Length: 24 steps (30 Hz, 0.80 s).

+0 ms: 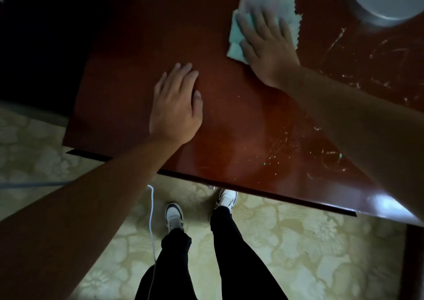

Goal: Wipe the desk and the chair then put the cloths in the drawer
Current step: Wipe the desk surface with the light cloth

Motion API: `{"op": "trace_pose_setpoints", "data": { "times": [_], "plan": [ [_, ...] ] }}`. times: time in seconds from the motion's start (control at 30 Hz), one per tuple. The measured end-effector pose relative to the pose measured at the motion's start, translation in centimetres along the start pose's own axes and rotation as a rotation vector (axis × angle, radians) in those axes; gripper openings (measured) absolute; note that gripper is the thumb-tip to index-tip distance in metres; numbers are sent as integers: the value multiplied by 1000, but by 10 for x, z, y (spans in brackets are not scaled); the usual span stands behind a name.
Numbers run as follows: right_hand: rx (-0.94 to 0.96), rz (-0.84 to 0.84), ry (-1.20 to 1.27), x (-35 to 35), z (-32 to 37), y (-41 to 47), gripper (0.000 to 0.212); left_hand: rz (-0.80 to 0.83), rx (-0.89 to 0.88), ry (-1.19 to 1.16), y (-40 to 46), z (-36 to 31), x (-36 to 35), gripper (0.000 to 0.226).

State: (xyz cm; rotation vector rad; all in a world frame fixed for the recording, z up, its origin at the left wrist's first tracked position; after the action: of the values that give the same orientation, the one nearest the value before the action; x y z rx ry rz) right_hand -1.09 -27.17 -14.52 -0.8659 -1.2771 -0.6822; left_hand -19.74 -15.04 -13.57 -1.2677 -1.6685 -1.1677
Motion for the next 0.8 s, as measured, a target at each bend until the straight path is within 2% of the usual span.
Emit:
{"op": "trace_pose_setpoints", "data": {
  "times": [0.17,0.3,0.37,0.47,0.63,0.73,0.8],
  "plan": [
    [-53,3,38,-13,37,-98,59,5,-7,-5,2,0,0,45],
    [113,-4,111,-22,71,-209,46,15,-12,-16,1,3,-1,47],
    [121,-48,139,-15,63,-206,43,17,-16,-10,2,3,-1,48],
    [-28,-163,119,6,48,-142,45,4,-21,12,1,2,-1,50],
    [-221,-7,78,0,35,-53,54,-3,-24,44,1,2,0,48],
    [-297,-55,51,-14,53,-80,57,28,-34,51,2,3,-3,48],
    [-243,-60,47,-24,75,-134,57,43,-34,48,2,2,-4,47]
  ]
}}
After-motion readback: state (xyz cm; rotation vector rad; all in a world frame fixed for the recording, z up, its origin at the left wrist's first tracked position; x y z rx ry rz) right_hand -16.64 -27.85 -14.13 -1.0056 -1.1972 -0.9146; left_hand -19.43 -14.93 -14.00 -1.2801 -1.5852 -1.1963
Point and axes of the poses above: each hand's wrist, its own y-axis towards the middle knuckle, its own x-axis out of the back of the hand, z = x × y, the point moved 6 cm from there along y, towards the middle knuckle, and after that the axes turned 15 degrees about -x, right-handed, at the moved point
